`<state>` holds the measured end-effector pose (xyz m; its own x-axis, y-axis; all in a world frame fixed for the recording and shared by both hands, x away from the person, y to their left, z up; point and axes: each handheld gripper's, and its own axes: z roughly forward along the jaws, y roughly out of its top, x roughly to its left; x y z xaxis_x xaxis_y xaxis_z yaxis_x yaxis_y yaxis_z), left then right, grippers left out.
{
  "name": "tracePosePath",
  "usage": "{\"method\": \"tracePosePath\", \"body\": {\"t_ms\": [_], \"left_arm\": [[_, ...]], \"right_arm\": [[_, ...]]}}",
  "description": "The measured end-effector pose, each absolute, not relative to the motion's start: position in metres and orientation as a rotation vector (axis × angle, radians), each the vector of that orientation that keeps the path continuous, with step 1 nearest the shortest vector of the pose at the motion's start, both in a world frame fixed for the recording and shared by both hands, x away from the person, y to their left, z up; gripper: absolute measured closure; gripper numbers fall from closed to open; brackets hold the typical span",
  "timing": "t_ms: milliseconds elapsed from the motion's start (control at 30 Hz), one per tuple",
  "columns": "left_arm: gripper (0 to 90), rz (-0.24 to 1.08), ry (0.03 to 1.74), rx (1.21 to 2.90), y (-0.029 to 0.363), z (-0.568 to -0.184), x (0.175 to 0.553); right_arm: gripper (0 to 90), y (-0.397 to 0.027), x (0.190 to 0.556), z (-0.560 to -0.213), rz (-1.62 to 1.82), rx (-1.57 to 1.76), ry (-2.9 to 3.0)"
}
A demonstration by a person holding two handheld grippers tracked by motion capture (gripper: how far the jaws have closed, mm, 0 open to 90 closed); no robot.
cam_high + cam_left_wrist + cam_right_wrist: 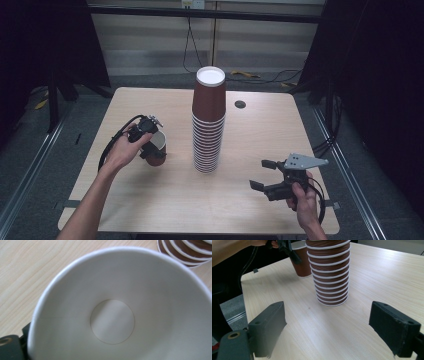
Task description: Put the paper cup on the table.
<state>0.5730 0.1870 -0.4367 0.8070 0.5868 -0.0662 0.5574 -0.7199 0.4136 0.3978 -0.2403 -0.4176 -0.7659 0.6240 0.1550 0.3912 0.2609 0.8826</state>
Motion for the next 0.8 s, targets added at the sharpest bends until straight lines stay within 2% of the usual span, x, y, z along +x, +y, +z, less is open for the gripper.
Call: {"method": "tracePosePath", "body": {"t_ms": [100, 533, 733, 800], "left_arm": [[0.1, 0.094, 0.846, 2.579, 0.189, -0.440, 0.573], [0.0, 0.147, 0.803, 2.480, 0.199, -0.448, 0.566], [0.5, 0.221, 0.803, 2.409, 0.204, -0.457, 0.559], [16.5, 0.211, 0.798, 2.408, 0.209, -0.462, 0.560]], "right_arm": [[13.3, -0.240, 0.398, -0.418, 1.511, 0.944, 2.307], [13.3, -0.240, 0.398, -0.417, 1.513, 0.944, 2.305], [13.3, -0.240, 0.398, -0.418, 1.514, 0.945, 2.305], [13.4, -0.239, 0.397, -0.418, 1.511, 0.947, 2.310]]}}
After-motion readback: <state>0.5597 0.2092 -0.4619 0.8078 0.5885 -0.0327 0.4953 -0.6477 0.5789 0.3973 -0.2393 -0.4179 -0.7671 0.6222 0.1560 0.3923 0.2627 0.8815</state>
